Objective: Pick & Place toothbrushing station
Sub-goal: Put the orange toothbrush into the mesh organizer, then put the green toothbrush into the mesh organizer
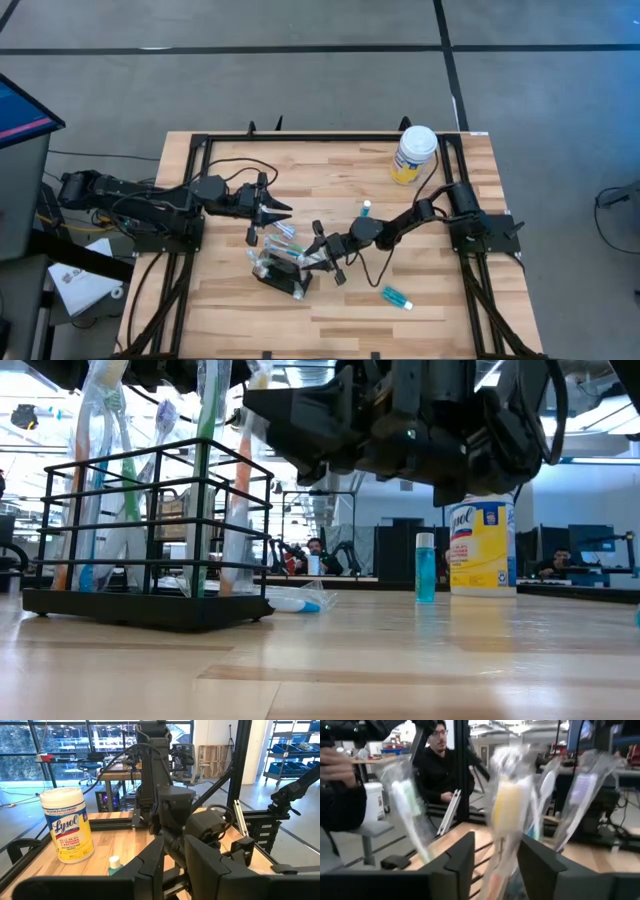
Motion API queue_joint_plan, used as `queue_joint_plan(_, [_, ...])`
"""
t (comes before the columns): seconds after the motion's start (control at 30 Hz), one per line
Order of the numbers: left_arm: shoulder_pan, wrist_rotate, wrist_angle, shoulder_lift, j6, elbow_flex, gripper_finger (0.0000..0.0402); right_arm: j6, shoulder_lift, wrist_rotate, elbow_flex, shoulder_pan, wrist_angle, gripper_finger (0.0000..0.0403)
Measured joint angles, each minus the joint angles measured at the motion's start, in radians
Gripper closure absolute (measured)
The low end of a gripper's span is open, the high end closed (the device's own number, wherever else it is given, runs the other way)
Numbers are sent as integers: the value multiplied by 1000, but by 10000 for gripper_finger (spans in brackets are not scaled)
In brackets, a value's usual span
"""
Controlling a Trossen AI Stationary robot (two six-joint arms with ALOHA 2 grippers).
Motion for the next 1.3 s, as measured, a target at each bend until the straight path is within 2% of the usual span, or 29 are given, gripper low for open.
queue_joint_plan(0.2, [0,0,-4,0,0,0,330,-9,-32,0,-4,1,-76,221])
queue_joint_plan(0.4, [0,0,-8,0,0,0,330,-55,-149,0,-2,-8,-308,208])
queue_joint_plan(0.63, [0,0,-7,0,0,0,330,-64,-295,11,-2,-10,-617,229])
queue_joint_plan(0.87, [1,0,-8,0,0,0,330,-51,-396,160,-2,-18,-841,257])
queue_joint_plan(1.07, [1,0,-8,0,0,0,330,51,-406,158,0,-46,-868,276])
queue_joint_plan(1.3, [1,0,-11,0,0,0,330,102,-403,157,55,-85,-1086,283])
